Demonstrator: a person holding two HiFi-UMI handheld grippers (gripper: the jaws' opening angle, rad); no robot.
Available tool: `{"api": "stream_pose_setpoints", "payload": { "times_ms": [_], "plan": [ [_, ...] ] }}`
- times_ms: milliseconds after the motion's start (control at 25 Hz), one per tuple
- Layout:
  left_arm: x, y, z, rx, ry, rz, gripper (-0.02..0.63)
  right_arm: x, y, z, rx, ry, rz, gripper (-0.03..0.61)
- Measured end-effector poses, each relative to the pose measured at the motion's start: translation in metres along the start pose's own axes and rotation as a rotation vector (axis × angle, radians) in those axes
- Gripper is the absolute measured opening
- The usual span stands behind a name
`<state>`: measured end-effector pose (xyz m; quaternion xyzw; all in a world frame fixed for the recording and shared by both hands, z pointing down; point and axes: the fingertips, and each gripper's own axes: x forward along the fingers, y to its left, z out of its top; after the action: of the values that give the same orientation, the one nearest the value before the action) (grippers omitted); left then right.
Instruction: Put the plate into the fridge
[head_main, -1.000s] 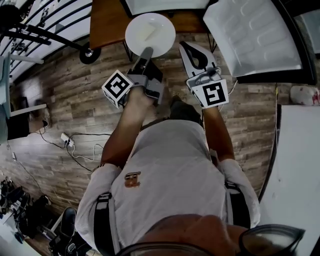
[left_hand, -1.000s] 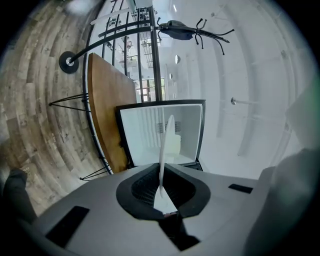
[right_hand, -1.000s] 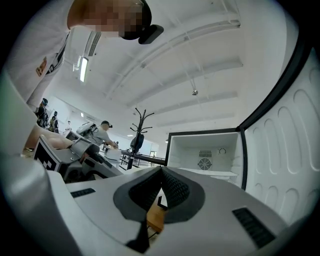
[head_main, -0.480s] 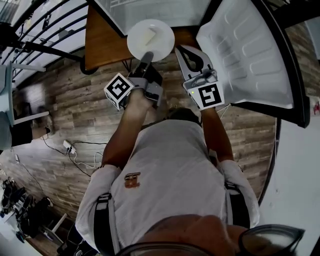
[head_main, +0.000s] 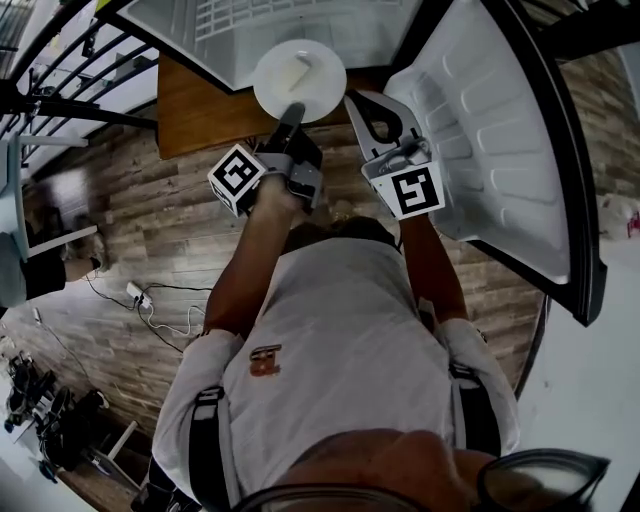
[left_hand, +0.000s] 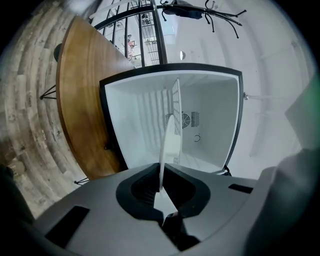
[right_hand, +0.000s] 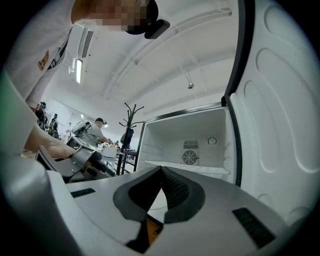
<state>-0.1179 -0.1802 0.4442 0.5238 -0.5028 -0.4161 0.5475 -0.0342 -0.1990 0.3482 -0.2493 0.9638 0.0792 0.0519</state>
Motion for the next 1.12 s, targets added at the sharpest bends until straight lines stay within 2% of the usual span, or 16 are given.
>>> {"api": "stream_pose_setpoints", "payload": {
  "times_ms": [480,920,1120],
  "plan": [
    [0.054,0.013,0.01,0.006,0.037,0.021,0.029,0.013,-0.021,-0.019,-0.005,0.055,-0.038,0.032],
    [0.108,0.027,0.015,0.034,0.109,0.059,0.029,0.028,-0.042,-0.021,-0.017,0.092,-0.154,0.032],
    [0.135,0.039,0.018,0.044,0.157,0.074,0.029,0.04,-0.048,-0.033,-0.032,0.132,-0.204,0.032]
  ]
}}
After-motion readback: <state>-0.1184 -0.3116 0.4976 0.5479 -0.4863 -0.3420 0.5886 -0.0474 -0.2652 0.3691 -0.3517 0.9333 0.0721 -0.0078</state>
